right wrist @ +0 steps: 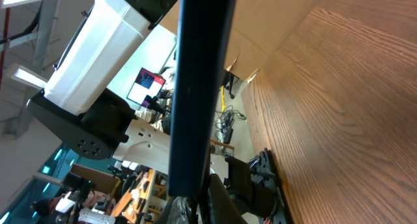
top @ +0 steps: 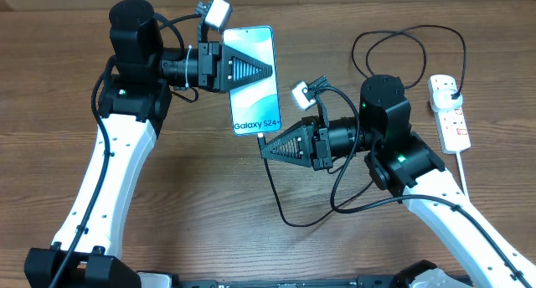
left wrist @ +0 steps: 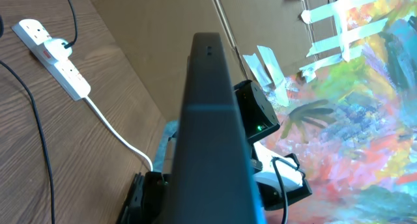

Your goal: Plug charger to phone and switch on socket

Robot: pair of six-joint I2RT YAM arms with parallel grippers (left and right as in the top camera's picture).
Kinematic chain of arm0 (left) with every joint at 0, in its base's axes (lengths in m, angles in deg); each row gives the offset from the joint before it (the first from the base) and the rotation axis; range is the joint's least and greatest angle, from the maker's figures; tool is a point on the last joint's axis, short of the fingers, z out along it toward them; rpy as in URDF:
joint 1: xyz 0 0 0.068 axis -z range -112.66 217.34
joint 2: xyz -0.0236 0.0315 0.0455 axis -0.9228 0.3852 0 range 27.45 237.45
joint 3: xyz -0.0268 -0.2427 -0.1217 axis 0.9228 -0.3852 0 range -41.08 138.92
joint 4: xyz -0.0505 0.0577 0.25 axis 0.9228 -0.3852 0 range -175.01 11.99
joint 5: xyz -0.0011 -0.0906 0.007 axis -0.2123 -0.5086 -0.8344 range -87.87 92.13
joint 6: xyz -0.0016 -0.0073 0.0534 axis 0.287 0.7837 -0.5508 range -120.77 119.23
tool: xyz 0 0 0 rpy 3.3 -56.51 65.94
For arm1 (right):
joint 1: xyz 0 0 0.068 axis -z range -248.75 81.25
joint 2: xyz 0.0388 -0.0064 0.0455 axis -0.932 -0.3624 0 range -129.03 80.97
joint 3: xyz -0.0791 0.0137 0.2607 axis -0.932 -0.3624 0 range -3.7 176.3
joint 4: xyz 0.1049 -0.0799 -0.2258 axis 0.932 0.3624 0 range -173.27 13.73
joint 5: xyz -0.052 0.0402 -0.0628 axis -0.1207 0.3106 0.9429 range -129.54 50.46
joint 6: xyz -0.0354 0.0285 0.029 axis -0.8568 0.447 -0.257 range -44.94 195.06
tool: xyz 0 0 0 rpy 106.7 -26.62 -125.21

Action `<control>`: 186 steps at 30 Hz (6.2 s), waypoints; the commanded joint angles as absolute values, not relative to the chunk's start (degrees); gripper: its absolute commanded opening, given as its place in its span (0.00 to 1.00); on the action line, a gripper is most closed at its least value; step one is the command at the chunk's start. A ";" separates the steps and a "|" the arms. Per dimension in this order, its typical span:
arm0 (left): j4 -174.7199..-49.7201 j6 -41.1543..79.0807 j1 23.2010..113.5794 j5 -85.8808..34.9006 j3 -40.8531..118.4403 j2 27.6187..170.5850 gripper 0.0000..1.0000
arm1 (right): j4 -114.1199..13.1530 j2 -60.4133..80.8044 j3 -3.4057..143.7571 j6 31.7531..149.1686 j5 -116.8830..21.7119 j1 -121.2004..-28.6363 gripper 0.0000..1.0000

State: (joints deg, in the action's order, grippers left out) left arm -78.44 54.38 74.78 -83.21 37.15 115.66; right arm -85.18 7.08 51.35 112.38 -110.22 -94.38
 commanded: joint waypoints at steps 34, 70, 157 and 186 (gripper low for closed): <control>-78.18 51.50 74.50 -83.32 37.81 115.09 0.04 | -84.63 7.93 51.85 112.16 -110.09 -94.12 0.04; -78.55 51.48 76.40 -84.92 37.81 115.09 0.04 | -88.29 7.93 51.85 114.35 -103.97 -94.12 0.04; -84.23 33.14 77.76 -80.46 37.74 115.20 1.00 | -92.00 7.89 51.85 122.98 -100.47 -92.17 0.04; -129.87 19.35 75.61 -16.53 37.74 115.20 0.99 | -59.70 -6.47 51.85 110.74 -65.30 -92.20 0.04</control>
